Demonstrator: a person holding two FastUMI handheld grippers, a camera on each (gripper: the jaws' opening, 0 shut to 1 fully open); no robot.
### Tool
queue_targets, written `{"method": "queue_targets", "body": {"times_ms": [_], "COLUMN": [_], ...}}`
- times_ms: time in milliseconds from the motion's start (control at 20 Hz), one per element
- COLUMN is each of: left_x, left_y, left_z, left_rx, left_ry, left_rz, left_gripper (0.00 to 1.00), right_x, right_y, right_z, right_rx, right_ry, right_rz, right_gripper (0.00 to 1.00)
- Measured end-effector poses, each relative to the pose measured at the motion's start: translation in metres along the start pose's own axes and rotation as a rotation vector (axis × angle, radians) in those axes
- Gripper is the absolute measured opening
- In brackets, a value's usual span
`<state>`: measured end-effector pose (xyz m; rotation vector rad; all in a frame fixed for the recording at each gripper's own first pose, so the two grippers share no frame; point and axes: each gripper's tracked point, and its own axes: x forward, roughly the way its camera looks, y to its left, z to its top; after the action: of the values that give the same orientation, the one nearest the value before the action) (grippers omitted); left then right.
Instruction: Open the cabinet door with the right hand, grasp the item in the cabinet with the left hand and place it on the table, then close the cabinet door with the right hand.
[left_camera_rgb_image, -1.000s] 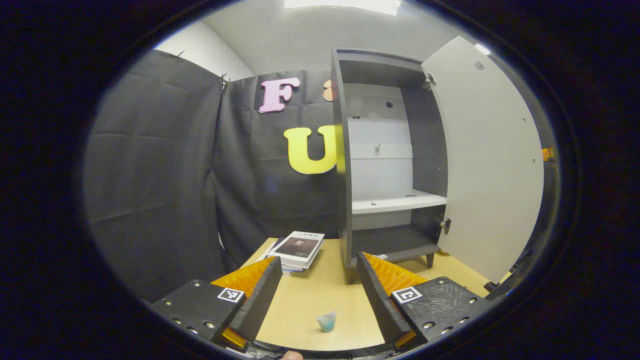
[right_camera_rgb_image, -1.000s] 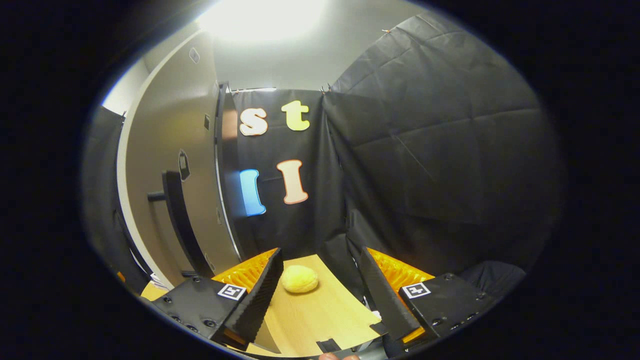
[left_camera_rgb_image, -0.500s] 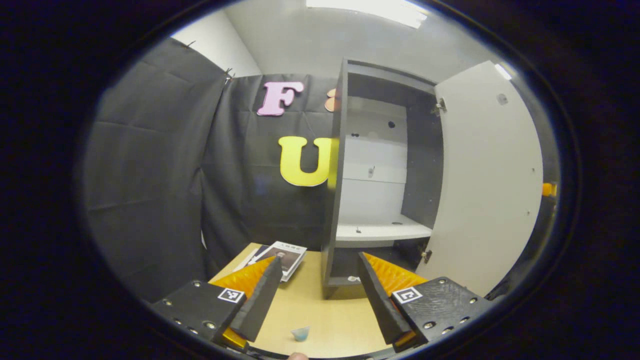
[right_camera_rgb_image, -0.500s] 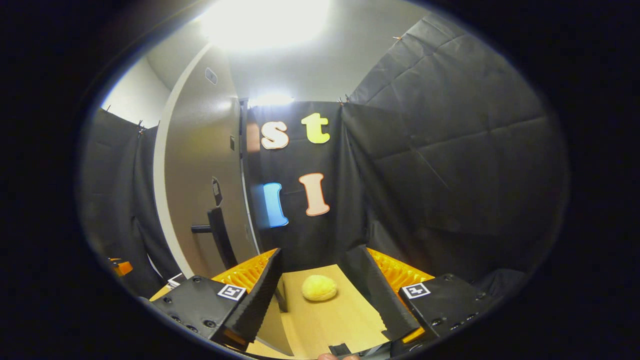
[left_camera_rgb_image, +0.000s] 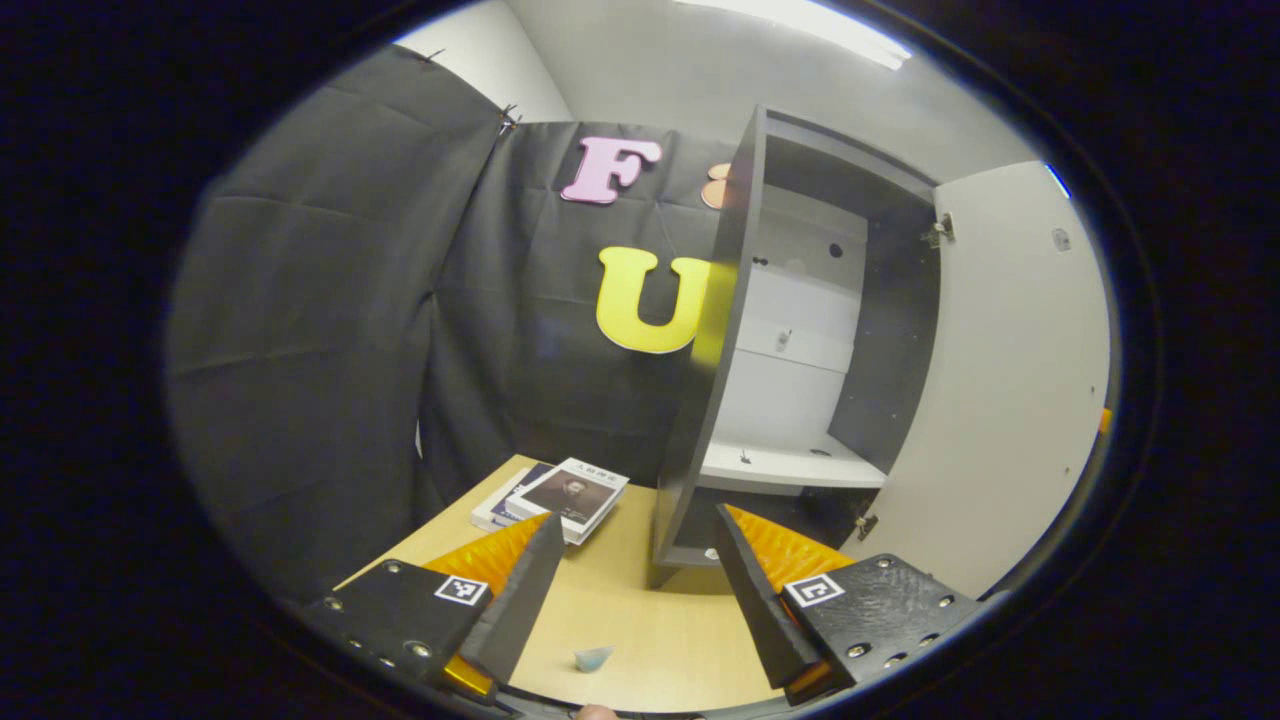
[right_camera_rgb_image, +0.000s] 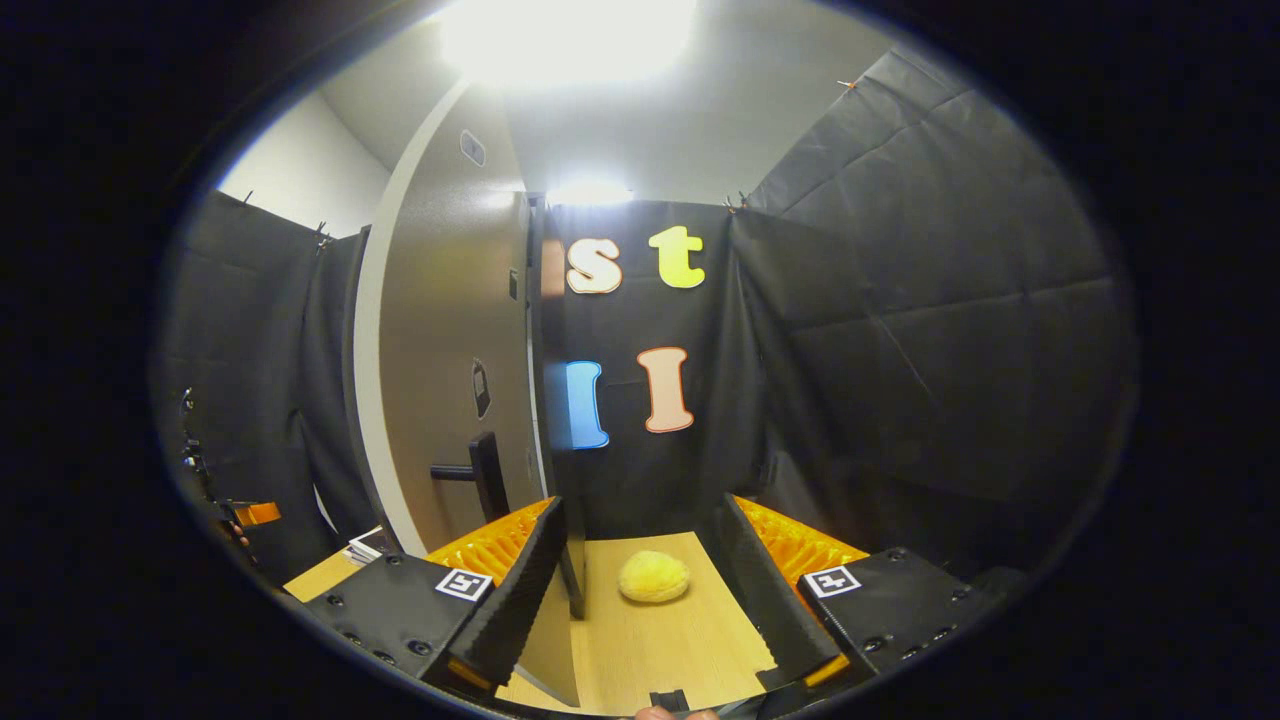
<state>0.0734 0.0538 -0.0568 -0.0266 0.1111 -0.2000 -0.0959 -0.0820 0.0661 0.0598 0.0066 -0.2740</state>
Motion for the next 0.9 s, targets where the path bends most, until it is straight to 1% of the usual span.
{"method": "queue_targets", "body": {"times_ms": [100, 150, 200, 350, 400, 450, 550, 600, 650, 700, 750, 800, 850, 900], "left_x": [0.000, -0.002, -0.004, -0.010, -0.011, -0.013, -0.020, -0.022, -0.024, -0.026, -0.028, -0.029, -0.032, -0.035], "left_y": [0.009, 0.014, 0.016, 0.017, 0.018, 0.018, 0.018, 0.019, 0.022, 0.025, 0.029, 0.031, 0.032, 0.034], "left_z": [0.002, 0.002, 0.001, -0.011, -0.014, -0.016, -0.019, -0.020, -0.021, -0.020, -0.016, -0.010, -0.007, -0.006], "left_rx": [0.000, -0.002, -0.007, -0.015, -0.011, -0.005, 0.011, 0.024, 0.039, 0.056, 0.067, 0.072, 0.071, 0.069], "left_ry": [-0.007, -0.010, -0.008, 0.017, 0.023, 0.026, 0.026, 0.028, 0.030, 0.028, 0.010, -0.010, -0.020, -0.021], "left_rz": [0.017, 0.030, 0.037, 0.028, 0.025, 0.022, 0.019, 0.023, 0.031, 0.045, 0.060, 0.069, 0.077, 0.080], "left_gripper": [0.92, 0.89, 0.89, 0.89, 0.92, 0.92, 0.92, 0.92, 0.92, 0.89, 0.92, 0.92, 0.89, 0.89], "right_x": [0.003, 0.004, 0.007, 0.007, 0.005, 0.005, 0.005, 0.005, 0.005, 0.003, 0.002, 0.003, 0.003, 0.003], "right_y": [0.002, 0.003, 0.008, 0.010, 0.012, 0.014, 0.016, 0.020, 0.024, 0.028, 0.034, 0.041, 0.051, 0.059], "right_z": [-0.001, -0.001, -0.003, -0.003, -0.006, -0.005, -0.005, -0.005, -0.006, -0.005, -0.005, -0.007, -0.009, -0.012], "right_rx": [-0.016, -0.022, -0.028, -0.050, -0.048, -0.049, -0.051, -0.049, -0.045, -0.041, -0.034, -0.021, 0.006, 0.024], "right_ry": [-0.001, 0.000, 0.008, 0.016, 0.023, 0.023, 0.025, 0.030, 0.030, 0.027, 0.017, 0.013, 0.020, 0.028], "right_rz": [-0.005, -0.002, 0.003, -0.005, -0.006, -0.006, -0.007, -0.003, 0.002, 0.009, 0.022, 0.044, 0.072, 0.096], "right_gripper": [0.97, 0.97, 0.97, 0.96, 0.96, 0.92, 0.92, 0.96, 0.96, 0.91, 0.96, 0.96, 0.92, 0.96]}}
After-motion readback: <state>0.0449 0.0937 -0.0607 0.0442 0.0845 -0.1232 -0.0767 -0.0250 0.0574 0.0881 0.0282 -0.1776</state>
